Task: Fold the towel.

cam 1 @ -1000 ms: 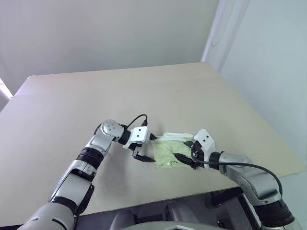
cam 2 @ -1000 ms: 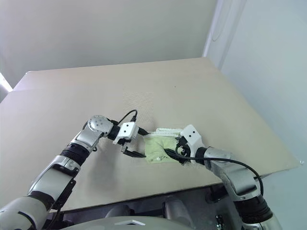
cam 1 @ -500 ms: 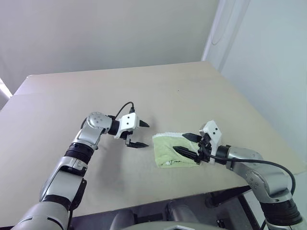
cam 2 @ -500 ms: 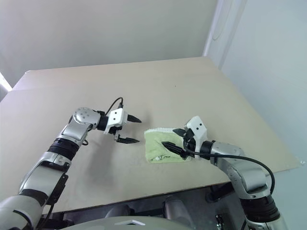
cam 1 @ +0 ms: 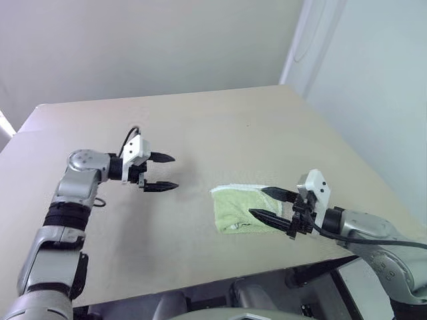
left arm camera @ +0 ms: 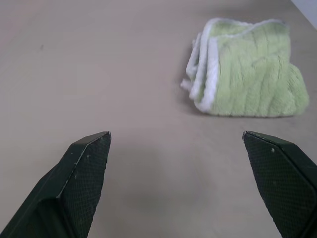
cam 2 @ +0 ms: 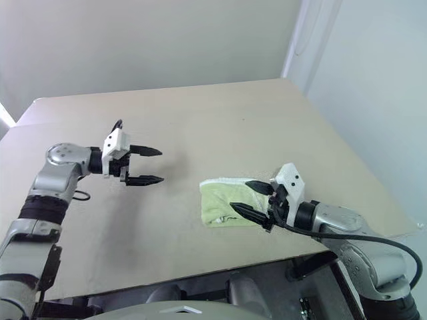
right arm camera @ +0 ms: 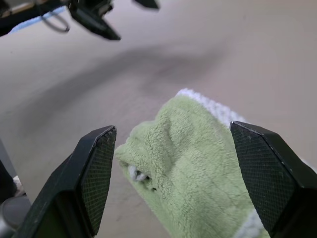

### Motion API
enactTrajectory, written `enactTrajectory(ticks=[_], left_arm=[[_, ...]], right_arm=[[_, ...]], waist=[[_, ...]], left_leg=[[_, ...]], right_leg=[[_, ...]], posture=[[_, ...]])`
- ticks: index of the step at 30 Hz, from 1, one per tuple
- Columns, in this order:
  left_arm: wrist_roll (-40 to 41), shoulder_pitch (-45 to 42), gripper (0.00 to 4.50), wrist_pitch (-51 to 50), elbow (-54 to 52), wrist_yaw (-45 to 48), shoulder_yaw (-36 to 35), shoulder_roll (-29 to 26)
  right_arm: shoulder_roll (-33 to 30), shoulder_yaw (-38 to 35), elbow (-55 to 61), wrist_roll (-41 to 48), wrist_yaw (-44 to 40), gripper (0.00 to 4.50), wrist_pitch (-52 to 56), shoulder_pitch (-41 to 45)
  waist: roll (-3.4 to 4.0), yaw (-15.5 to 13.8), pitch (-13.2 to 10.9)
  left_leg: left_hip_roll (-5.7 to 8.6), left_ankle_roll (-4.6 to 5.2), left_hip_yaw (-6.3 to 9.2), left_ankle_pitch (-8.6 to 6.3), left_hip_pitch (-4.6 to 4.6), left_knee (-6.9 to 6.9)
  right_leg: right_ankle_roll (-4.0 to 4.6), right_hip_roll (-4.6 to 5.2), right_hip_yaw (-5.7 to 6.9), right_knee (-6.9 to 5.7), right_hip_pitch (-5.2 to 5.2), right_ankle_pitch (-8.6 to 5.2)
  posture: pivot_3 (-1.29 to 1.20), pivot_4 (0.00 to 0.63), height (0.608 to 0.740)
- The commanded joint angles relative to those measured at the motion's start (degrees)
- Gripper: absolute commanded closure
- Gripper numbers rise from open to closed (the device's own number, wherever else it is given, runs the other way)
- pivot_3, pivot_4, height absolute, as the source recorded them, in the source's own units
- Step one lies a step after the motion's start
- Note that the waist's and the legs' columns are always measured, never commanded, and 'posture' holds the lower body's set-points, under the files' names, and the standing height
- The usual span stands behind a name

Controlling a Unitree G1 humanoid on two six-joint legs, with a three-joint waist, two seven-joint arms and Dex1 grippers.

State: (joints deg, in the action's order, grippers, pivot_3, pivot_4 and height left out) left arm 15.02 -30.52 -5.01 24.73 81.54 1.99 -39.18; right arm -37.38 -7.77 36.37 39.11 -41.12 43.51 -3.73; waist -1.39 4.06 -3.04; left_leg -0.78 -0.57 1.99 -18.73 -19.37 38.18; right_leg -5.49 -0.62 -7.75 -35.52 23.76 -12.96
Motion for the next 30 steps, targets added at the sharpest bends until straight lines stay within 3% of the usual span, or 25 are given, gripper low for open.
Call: enactTrajectory(ticks=[1,10,17,23,26,30], left_arm=[[3.9,5.58,0.01,-4.91,-8.89,-0.55,-3.56,-3.12],[8.68,21.07,0.01,-11.36,-25.04,-4.58,-5.81,-5.0],[8.46,20.7,0.01,-10.28,-24.81,-6.82,-3.84,-3.15],[8.1,21.95,0.01,-9.94,-27.62,-8.39,-2.82,-2.83],[9.33,22.62,0.01,-11.71,-29.97,-9.24,-2.85,-2.67],[9.06,23.26,0.01,-11.65,-31.31,-9.39,-2.41,-2.74]], right_arm=[[-1.22,-1.29,2.14,0.46,-1.95,0.64,-2.77,-1.26],[-0.17,-0.44,-1.15,-1.38,-1.84,0.64,-6.58,-1.51],[-0.61,-1.48,-1.22,-1.46,-0.27,0.64,-5.12,-3.4],[2.36,-0.91,-9.34,-1.3,10.22,0.64,6.08,3.29],[5.71,-3.76,-10.24,4.47,12.97,0.64,11.7,4.7],[2.94,-0.1,-2.74,-3.19,11.99,0.64,3.82,-0.36]], waist=[[0.0,-0.02,0.0],[-0.02,-0.18,-0.02],[0.01,-0.11,-0.04],[0.0,0.06,-0.03],[0.07,-0.1,-0.05],[0.12,-0.27,-0.07]], left_leg=[[0.0,0.0,0.0,0.0,0.0,0.01],[-0.05,-0.01,-0.04,0.0,0.02,0.05],[-0.01,-0.01,-0.07,0.0,0.02,0.02],[-0.02,-0.02,-0.16,0.0,0.05,0.03],[-0.02,-0.01,-0.14,0.0,0.04,0.0],[-0.02,-0.01,-0.14,0.0,-0.15,-0.08]], right_leg=[[0.0,0.0,0.0,-0.01,0.0,0.0],[0.01,0.1,0.02,-0.01,-0.01,-0.01],[0.02,0.09,0.03,0.01,0.01,-0.02],[0.04,0.11,0.0,0.03,0.0,0.0],[0.06,0.08,0.01,-0.02,0.08,0.0],[0.04,0.07,0.01,0.01,0.26,-0.01]], posture=[[0.0,0.0,0.74],[0.0,0.0,0.74],[0.0,0.0,0.74],[0.0,0.0,0.74],[0.0,0.0,0.74],[0.0,0.0,0.74]])
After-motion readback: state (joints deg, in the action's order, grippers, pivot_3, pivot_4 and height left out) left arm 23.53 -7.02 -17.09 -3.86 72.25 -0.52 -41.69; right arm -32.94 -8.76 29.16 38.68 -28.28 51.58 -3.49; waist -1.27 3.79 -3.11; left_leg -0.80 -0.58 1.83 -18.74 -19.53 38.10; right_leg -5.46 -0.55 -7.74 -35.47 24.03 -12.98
